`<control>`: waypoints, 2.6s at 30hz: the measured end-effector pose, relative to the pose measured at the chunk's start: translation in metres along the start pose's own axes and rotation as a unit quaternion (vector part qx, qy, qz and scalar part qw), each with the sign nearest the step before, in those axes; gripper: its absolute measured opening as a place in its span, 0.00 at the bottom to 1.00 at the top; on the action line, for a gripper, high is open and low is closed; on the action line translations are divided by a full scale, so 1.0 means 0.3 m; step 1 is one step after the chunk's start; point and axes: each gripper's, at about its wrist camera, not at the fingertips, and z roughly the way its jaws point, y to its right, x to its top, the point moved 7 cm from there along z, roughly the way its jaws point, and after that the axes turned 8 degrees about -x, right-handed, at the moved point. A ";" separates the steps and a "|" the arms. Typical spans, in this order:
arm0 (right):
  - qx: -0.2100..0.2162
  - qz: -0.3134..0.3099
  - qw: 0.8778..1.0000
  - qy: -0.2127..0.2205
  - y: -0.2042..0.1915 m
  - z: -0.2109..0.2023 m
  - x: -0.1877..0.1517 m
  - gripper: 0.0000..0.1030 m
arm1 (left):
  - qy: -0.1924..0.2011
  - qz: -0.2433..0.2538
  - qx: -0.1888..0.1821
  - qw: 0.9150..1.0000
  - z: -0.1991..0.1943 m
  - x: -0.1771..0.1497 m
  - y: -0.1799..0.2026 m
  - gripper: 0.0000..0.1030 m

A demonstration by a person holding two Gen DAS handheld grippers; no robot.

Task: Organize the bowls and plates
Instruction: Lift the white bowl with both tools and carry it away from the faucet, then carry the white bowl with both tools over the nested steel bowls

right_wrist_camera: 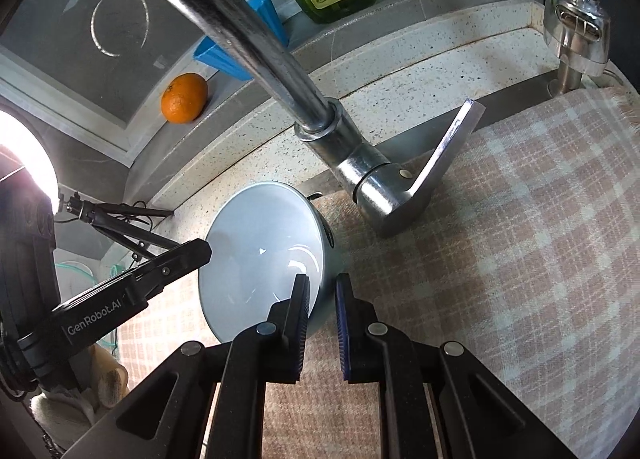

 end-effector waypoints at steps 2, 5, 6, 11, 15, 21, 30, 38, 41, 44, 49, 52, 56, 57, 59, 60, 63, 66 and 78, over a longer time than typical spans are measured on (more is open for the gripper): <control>0.001 -0.001 1.000 0.000 -0.004 -0.011 -0.010 0.12 | 0.004 0.003 0.002 1.000 -0.018 -0.012 0.008 0.12; 0.003 -0.004 1.000 0.000 -0.016 -0.029 -0.028 0.12 | 0.012 0.006 0.002 1.000 -0.051 -0.027 0.021 0.12; 0.004 -0.005 1.000 0.000 -0.021 -0.033 -0.035 0.12 | 0.015 0.007 0.002 1.000 -0.065 -0.032 0.026 0.12; 0.010 -0.018 1.000 0.002 -0.047 -0.071 -0.071 0.12 | 0.034 0.017 0.006 0.999 -0.137 -0.054 0.056 0.12; 0.013 -0.025 1.000 0.008 -0.072 -0.109 -0.094 0.12 | 0.047 0.018 0.004 0.999 -0.188 -0.073 0.065 0.12; 0.019 -0.037 0.999 0.016 -0.117 -0.164 -0.124 0.12 | 0.061 0.011 0.001 0.998 -0.253 -0.110 0.050 0.12; 0.028 -0.058 0.998 0.018 -0.198 -0.207 -0.183 0.12 | 0.082 -0.003 -0.001 0.997 -0.352 -0.173 0.013 0.12; 0.043 -0.084 0.995 0.016 -0.300 -0.236 -0.251 0.12 | 0.105 -0.019 0.007 0.994 -0.462 -0.241 -0.042 0.12; 0.049 -0.097 0.994 0.013 -0.348 -0.240 -0.281 0.12 | 0.114 -0.027 0.011 0.993 -0.507 -0.269 -0.071 0.12; 0.056 -0.111 0.992 0.010 -0.396 -0.239 -0.311 0.12 | 0.123 -0.037 0.017 0.992 -0.549 -0.302 -0.101 0.12; 0.064 -0.134 0.989 0.000 -0.481 -0.224 -0.370 0.12 | 0.135 -0.058 0.023 0.989 -0.608 -0.364 -0.159 0.12; 0.069 -0.148 0.986 -0.006 -0.532 -0.216 -0.407 0.12 | 0.141 -0.073 0.026 0.987 -0.638 -0.402 -0.200 0.12; 0.076 -0.172 0.982 -0.014 -0.602 -0.206 -0.453 0.12 | 0.150 -0.097 0.028 0.983 -0.685 -0.458 -0.264 0.12; 0.078 -0.178 0.981 -0.016 -0.620 -0.205 -0.464 0.12 | 0.152 -0.103 0.030 0.983 -0.697 -0.472 -0.279 0.12; 0.082 -0.190 0.978 -0.021 -0.662 -0.196 -0.488 0.12 | 0.156 -0.113 0.033 0.981 -0.719 -0.501 -0.306 0.12; 0.084 -0.195 0.977 -0.023 -0.673 -0.197 -0.503 0.12 | 0.158 -0.117 0.034 0.980 -0.729 -0.514 -0.316 0.12; 0.088 -0.211 0.973 -0.031 -0.727 -0.183 -0.540 0.12 | 0.166 -0.134 0.037 0.976 -0.764 -0.559 -0.357 0.12; 0.094 -0.230 0.968 -0.041 -0.785 -0.170 -0.583 0.12 | 0.175 -0.149 0.040 0.972 -0.799 -0.609 -0.394 0.12; 0.110 -0.296 0.946 -0.069 -0.993 -0.138 -0.733 0.12 | 0.193 -0.215 0.058 0.956 -0.899 -0.789 -0.545 0.12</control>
